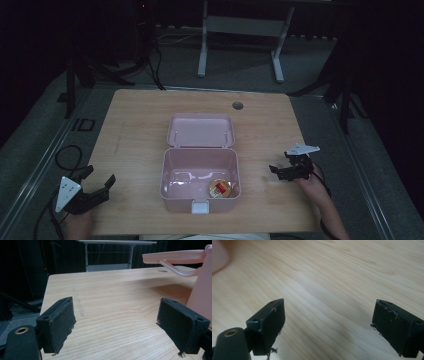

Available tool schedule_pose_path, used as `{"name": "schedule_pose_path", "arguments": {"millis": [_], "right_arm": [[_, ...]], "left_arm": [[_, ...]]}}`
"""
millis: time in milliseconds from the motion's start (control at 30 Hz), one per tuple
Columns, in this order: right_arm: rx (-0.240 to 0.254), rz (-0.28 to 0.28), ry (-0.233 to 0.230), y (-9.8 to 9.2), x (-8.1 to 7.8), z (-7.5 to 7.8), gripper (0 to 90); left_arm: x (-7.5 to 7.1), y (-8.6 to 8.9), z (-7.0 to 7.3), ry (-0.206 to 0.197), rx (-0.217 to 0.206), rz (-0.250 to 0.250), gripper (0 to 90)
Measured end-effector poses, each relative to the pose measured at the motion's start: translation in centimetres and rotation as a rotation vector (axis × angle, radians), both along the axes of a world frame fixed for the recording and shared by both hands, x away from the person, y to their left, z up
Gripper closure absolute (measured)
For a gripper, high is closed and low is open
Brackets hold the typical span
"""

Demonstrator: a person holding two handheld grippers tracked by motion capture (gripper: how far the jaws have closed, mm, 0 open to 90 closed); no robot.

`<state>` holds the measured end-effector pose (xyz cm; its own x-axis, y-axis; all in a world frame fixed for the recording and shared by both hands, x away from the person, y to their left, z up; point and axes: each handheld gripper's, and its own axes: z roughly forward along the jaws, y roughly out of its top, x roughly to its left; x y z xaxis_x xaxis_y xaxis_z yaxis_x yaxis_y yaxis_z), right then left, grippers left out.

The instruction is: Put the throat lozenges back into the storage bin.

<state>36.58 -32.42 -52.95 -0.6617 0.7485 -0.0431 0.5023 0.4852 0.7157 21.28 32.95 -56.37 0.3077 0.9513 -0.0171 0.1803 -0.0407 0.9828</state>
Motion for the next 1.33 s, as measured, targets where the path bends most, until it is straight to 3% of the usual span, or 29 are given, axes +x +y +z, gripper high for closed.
{"name": "schedule_pose_path", "arguments": {"millis": [33,100,300,367,467,633,800,1167,1333], "right_arm": [[0.012,-0.040,-0.017,-0.7,-0.3,-0.5,11.0],[0.019,-0.055,-0.025,-0.9,-0.4,-0.7,11.0],[0.038,-0.167,-0.087,-2.4,-1.5,-1.4,11.1],[0.041,-0.224,-0.095,-3.0,-1.8,-1.6,11.0],[0.038,-0.266,-0.101,-3.4,-2.0,-1.6,11.1],[0.082,-0.346,-0.107,-4.4,-2.5,-1.8,11.1],[0.101,-0.392,-0.114,-4.7,-2.4,-1.8,11.1],[0.195,-0.458,-0.064,-6.6,-1.4,-2.0,11.1],[0.193,-0.472,-0.060,-6.7,-1.3,-2.1,11.1]], "left_arm": [[0.0,0.0,0.0,0.001,0.000,0.000,14.9],[0.0,0.0,0.0,0.001,0.001,0.000,14.9],[0.0,0.0,0.0,0.001,-0.001,0.000,14.9],[0.0,0.0,0.0,0.002,-0.001,0.001,14.9],[0.0,0.0,0.0,0.002,-0.003,0.002,14.9],[0.0,0.0,0.0,0.002,-0.002,0.000,14.9],[0.0,0.1,0.0,0.000,-0.006,-0.001,14.9],[0.0,0.1,0.0,0.000,-0.010,-0.002,14.9],[0.0,0.1,0.0,0.000,-0.011,-0.003,14.9]]}}
